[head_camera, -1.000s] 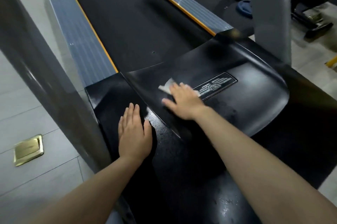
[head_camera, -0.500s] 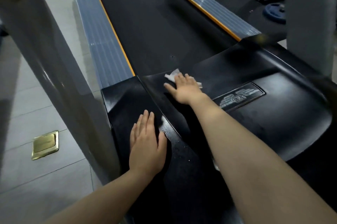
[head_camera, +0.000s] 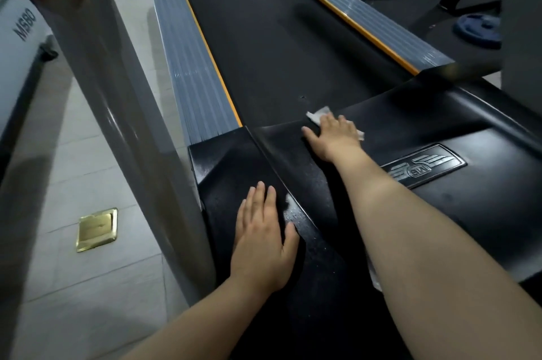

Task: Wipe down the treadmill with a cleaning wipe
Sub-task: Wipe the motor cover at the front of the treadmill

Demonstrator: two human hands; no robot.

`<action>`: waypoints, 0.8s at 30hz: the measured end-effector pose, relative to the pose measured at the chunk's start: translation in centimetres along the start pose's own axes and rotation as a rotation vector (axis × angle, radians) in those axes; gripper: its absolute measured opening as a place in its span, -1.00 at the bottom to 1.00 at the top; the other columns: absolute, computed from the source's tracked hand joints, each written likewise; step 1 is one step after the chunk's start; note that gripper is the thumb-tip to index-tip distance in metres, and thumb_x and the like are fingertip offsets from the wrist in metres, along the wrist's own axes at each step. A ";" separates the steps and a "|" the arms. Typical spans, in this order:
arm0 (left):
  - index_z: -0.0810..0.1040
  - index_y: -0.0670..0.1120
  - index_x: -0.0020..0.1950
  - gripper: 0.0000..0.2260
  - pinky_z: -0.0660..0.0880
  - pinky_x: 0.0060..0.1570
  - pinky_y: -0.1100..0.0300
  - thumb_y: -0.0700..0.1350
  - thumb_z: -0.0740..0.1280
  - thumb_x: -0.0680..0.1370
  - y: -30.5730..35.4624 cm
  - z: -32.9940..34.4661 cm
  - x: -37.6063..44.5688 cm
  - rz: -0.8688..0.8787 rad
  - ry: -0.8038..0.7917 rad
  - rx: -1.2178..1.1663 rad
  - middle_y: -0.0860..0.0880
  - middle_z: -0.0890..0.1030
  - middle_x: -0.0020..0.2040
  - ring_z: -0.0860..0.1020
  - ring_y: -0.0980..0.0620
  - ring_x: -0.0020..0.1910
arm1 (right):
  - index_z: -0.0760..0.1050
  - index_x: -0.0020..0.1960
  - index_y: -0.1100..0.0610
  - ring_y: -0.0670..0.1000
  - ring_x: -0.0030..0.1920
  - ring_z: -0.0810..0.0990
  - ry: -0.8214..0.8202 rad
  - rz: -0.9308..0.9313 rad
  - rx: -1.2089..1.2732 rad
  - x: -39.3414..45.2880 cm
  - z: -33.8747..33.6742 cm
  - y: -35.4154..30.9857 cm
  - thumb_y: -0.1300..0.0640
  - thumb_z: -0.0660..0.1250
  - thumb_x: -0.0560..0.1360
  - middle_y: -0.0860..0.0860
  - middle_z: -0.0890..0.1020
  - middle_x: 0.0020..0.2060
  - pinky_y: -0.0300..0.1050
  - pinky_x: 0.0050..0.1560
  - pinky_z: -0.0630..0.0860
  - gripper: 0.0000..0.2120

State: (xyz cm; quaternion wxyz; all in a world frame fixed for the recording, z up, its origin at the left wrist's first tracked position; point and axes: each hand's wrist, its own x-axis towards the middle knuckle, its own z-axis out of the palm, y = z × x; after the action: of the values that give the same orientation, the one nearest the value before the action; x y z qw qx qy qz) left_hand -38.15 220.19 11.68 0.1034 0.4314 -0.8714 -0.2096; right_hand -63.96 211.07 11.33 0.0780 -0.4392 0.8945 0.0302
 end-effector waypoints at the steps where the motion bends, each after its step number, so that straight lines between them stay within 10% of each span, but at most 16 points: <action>1: -0.10 -0.10 0.63 -0.26 -0.31 0.53 0.13 0.21 -0.22 0.49 0.1 -0.2 -0.1 0.001 -0.008 -0.002 -0.03 -0.18 0.63 -0.30 0.09 0.57 | 0.19 0.53 0.14 0.17 0.50 0.17 -0.008 0.003 0.017 -0.5 -0.1 -0.5 -0.39 -0.10 0.54 0.07 0.25 0.52 0.08 0.45 0.12 -0.23; 5: -0.03 -0.12 0.62 -0.24 -0.23 0.55 0.07 0.23 -0.21 0.48 0.3 -0.4 -0.1 -0.006 -0.039 0.023 -0.07 -0.09 0.63 -0.20 0.01 0.60 | 0.20 0.53 0.10 0.13 0.51 0.18 -0.043 -0.391 0.150 -6.1 0.1 -5.0 -0.27 -0.03 0.62 0.06 0.26 0.52 0.01 0.47 0.08 -0.37; 8: 0.46 -0.20 0.30 -0.41 0.25 0.38 -0.11 0.17 0.01 0.49 -0.3 -1.0 2.0 -0.019 0.084 0.088 -0.20 0.44 0.32 0.37 -0.25 0.37 | 0.12 0.58 0.04 0.07 0.55 0.09 -0.074 -0.476 0.190 -7.0 0.0 -3.9 -0.24 -0.01 0.63 -0.03 0.15 0.57 -0.04 0.49 -0.02 -0.39; 10: 0.48 -0.18 0.13 -0.53 0.31 0.28 -0.13 0.16 0.07 0.48 -0.1 -1.9 4.7 -0.006 0.153 0.131 -0.19 0.47 0.15 0.44 -0.27 0.23 | 0.22 0.53 0.10 0.15 0.48 0.23 0.003 -0.361 0.101 -5.3 -0.1 -1.2 -0.28 0.01 0.60 0.08 0.29 0.50 0.02 0.46 0.12 -0.36; 14: 0.21 0.08 0.53 -0.45 -0.20 0.54 -0.05 0.23 0.06 0.57 1.3 -1.2 7.6 0.120 -0.078 0.048 0.02 0.05 0.61 -0.12 0.02 0.59 | 0.25 0.48 0.17 0.21 0.40 0.31 0.067 0.049 -0.031 -0.6 -0.6 7.9 -0.35 -0.02 0.56 0.15 0.35 0.44 0.11 0.39 0.24 -0.28; 18: 0.37 0.20 0.46 -0.47 -0.27 0.53 -0.01 0.14 0.00 0.50 0.9 -0.2 7.3 0.225 -0.081 0.065 0.15 0.15 0.59 -0.09 0.13 0.58 | 0.19 0.51 0.10 0.22 0.44 0.24 -0.018 0.315 0.034 -0.1 -2.4 12.9 -0.39 0.02 0.54 0.16 0.28 0.46 0.19 0.39 0.20 -0.26; 24: 0.39 0.19 0.45 -0.42 -0.24 0.53 0.02 0.17 -0.07 0.46 1.1 -0.4 7.3 0.220 -0.076 0.106 0.18 0.30 0.52 0.08 0.14 0.54 | 0.19 0.53 0.06 0.16 0.51 0.17 -0.065 -0.414 0.092 -5.6 -0.4 2.7 -0.26 0.05 0.60 0.12 0.26 0.52 0.02 0.50 0.10 -0.39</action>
State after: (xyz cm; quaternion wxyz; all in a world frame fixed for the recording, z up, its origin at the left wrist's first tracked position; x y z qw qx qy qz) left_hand -43.23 214.87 12.49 0.0696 0.3297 -0.9266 -0.1668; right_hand -62.73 217.02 12.60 0.1314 -0.6082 0.7827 -0.0129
